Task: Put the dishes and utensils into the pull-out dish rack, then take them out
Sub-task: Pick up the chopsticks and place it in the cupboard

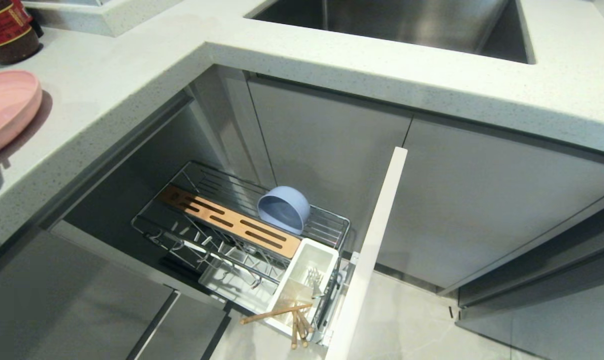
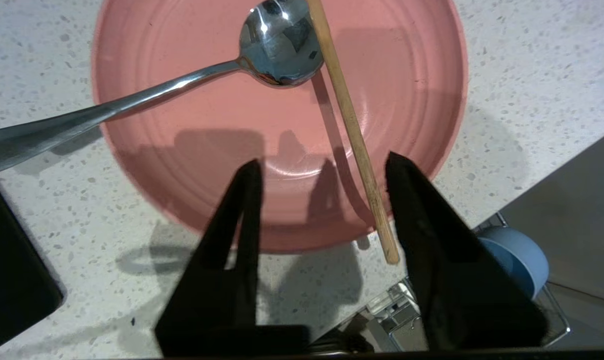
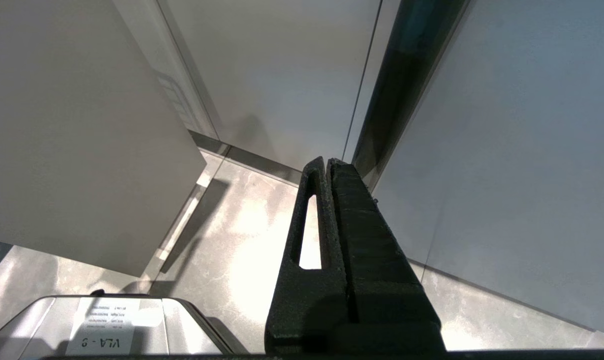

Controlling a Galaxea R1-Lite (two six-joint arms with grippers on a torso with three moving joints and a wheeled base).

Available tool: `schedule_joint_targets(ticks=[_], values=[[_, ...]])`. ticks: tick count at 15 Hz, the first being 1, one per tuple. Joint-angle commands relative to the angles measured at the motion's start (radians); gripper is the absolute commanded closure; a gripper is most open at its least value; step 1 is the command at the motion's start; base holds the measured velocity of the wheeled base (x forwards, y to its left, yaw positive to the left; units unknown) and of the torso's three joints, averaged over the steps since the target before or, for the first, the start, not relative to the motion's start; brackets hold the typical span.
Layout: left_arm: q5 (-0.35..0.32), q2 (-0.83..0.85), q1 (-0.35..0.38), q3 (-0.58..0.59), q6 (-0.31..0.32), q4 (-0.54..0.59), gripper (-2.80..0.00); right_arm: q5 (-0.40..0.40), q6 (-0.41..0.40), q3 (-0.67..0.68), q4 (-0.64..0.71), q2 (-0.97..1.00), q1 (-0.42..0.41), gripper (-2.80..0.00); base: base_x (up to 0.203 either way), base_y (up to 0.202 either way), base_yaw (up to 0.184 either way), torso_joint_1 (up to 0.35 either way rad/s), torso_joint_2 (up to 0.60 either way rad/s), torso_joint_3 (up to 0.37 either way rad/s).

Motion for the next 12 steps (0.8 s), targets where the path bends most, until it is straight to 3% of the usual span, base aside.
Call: schedule_joint_targets(ticks=[1, 12], values=[[0.003, 0.033, 0.0, 0.0, -0.004, 0.007, -2.8, 0.0, 0.0, 0.0, 0.0, 0.0, 0.0, 0.0, 0.0, 0.0, 0.0, 0.0, 0.0, 0.0], [0.003, 0.096, 0.004, 0.003, -0.017, 0.003, -2.8, 0.0, 0.0, 0.0, 0.0, 0.0, -0.001, 0.0, 0.0, 0.0, 0.0, 0.0, 0.0, 0.0]])
